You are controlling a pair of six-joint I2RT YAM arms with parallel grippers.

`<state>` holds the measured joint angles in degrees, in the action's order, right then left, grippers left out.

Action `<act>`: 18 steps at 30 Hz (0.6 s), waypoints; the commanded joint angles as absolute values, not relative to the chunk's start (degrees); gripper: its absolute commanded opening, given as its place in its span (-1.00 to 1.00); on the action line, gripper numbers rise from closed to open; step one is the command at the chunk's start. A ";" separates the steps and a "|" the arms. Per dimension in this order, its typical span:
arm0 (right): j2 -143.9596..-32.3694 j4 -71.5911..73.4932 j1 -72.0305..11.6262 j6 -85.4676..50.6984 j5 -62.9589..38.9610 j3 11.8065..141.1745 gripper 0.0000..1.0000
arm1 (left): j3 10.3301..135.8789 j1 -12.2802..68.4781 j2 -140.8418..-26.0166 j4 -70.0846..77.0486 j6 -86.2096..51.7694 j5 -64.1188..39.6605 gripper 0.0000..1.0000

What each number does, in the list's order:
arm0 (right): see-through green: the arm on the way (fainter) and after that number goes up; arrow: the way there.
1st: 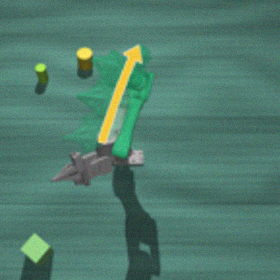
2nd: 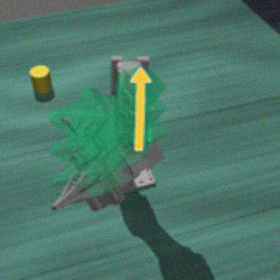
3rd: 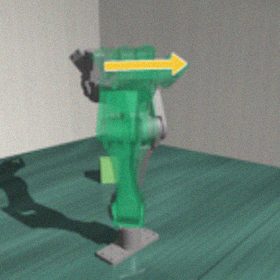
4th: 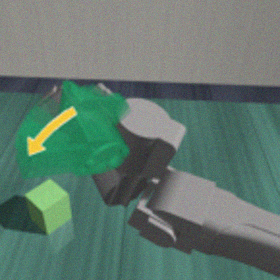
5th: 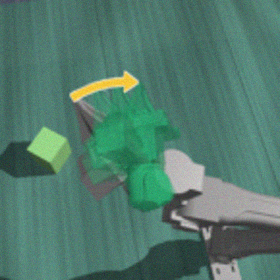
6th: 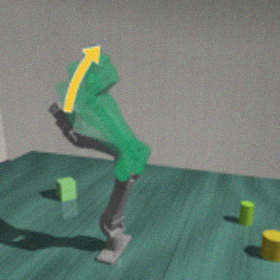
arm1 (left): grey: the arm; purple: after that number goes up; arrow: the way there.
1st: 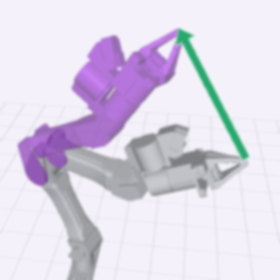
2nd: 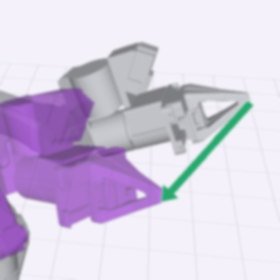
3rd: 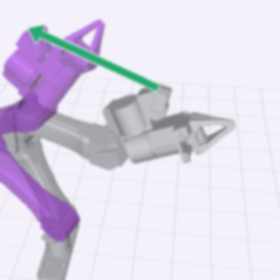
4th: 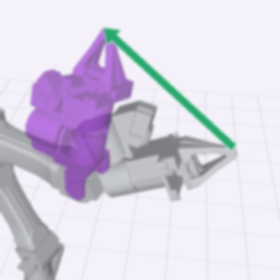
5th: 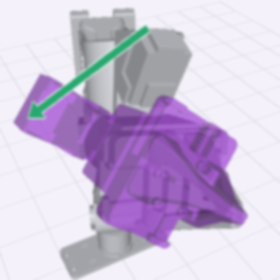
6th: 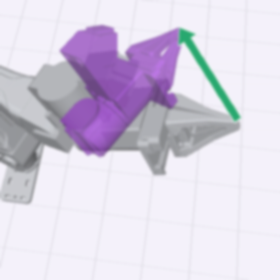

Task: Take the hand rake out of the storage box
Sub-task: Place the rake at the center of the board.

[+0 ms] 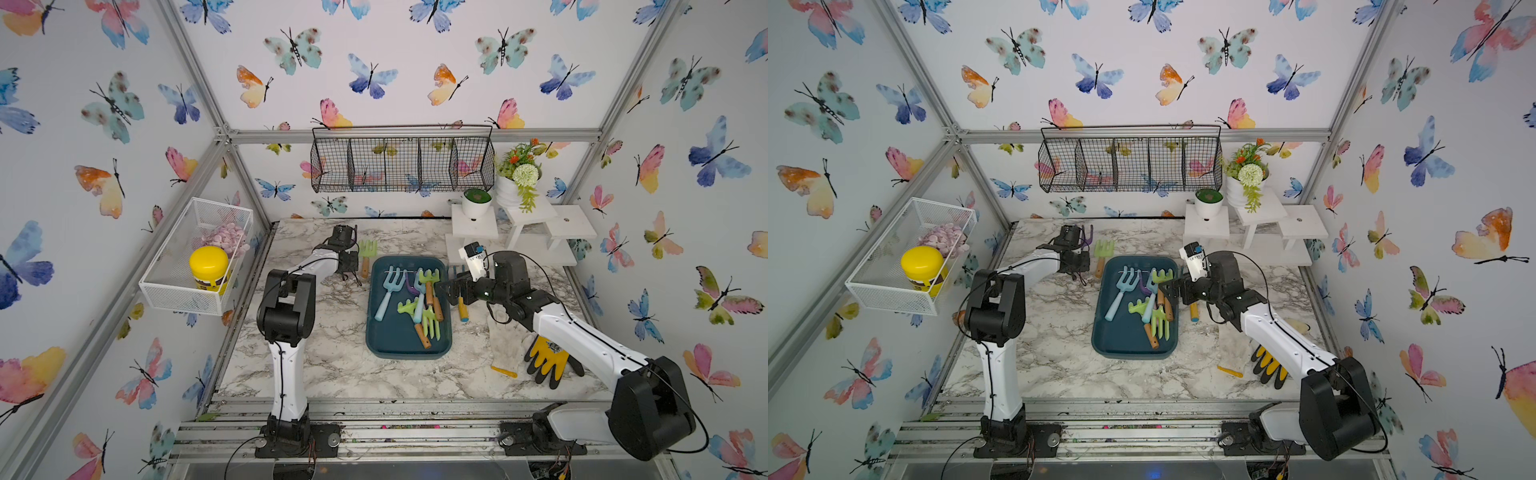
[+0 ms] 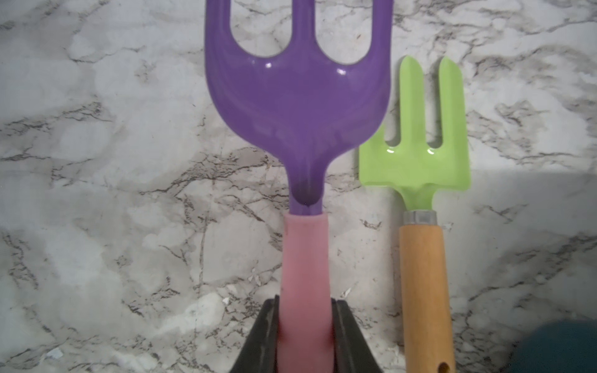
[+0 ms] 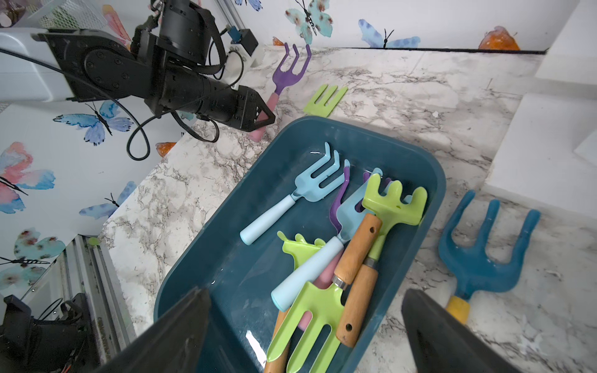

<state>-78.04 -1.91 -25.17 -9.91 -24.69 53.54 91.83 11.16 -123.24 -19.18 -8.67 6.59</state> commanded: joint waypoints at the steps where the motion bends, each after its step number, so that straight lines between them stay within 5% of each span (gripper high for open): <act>1: -79.27 -2.11 -25.14 -7.66 -25.61 55.94 1.00 | 94.13 10.29 -124.91 -20.82 -6.86 4.31 -0.73; 18: -79.19 -1.61 -25.14 -7.12 -25.31 54.56 1.00 | 103.32 10.29 -132.29 -30.98 -5.35 3.49 -0.66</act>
<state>-79.48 -1.91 -25.15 -7.84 -24.67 54.65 101.12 10.20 -130.39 -26.94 -5.76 4.82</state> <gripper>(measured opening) 0.998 0.267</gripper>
